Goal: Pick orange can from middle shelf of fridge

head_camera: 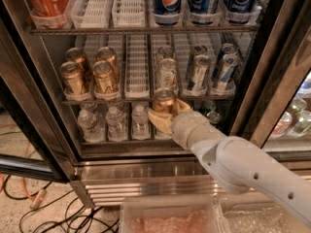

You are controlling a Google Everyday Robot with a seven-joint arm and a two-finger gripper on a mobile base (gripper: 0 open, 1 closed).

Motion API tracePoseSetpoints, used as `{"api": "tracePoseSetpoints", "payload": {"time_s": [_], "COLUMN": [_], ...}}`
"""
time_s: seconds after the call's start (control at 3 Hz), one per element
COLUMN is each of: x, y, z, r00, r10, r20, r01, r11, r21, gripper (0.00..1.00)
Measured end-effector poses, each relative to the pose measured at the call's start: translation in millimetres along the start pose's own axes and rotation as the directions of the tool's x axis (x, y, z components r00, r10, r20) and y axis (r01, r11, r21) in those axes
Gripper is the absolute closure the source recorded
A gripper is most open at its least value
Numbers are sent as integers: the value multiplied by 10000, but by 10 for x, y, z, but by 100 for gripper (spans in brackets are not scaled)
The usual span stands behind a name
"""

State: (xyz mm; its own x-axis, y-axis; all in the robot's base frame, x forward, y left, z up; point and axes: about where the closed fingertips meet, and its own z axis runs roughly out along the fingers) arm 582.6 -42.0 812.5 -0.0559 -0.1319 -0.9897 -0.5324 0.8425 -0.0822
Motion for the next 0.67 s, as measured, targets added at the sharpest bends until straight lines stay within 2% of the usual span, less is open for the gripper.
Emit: {"api": "tracePoseSetpoints", "payload": {"time_s": [0.33,0.67], "x": [370,572], "y": [-168,-343], "z": [-313,-579], "r00": [9955,9896], "r10": [487,789], "r20": [-811,-1202], "r01": [-421,-601], "r11": [9958,9864], "r21": [807,1528], "gripper": [100,100]}}
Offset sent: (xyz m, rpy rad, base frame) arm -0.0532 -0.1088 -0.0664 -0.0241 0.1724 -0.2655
